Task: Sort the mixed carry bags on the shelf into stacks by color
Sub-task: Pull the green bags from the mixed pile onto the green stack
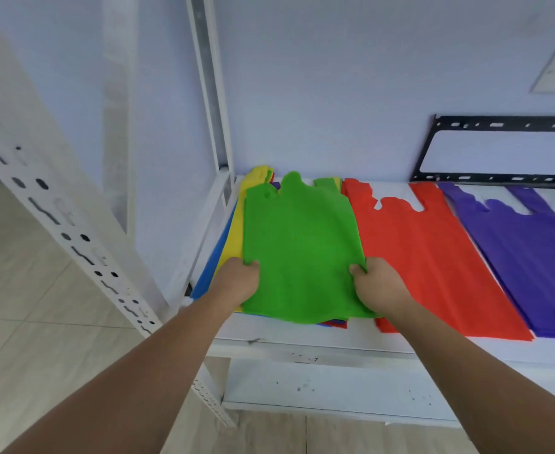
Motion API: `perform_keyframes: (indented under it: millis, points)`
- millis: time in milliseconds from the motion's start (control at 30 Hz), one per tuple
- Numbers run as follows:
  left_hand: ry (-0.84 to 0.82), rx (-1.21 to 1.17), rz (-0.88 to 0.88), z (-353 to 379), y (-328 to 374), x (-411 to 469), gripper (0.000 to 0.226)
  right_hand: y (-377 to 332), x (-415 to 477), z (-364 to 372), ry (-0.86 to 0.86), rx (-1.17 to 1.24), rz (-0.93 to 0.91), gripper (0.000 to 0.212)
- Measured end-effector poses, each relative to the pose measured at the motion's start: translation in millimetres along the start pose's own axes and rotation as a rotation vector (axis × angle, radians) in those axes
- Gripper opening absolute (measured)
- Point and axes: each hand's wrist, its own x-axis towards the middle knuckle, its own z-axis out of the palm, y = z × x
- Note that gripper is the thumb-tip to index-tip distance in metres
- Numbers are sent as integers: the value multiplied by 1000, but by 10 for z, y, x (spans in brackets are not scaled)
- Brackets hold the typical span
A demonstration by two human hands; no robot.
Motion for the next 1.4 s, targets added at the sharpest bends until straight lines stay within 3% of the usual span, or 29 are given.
perform_keyframes:
  millis: [233,533,967,1167,1400]
  points:
    - [230,-30,376,345,611,-283,35,407,-138,-615,232,127,0,35]
    - [241,-98,742,1460,2007,-999,30,1672,-618,-1976,503,272,72,39]
    - [74,-191,786,3444,3541,-1981,28,3635,-1033,-3718,551,264,227,39]
    - [28,-171,783,3836,4130,-1839,36,3935,-656,-4230,529,242,232,39]
    - [41,-198,738,4132,4990,-1213,25,3908,325,-5022,505,196,218,41]
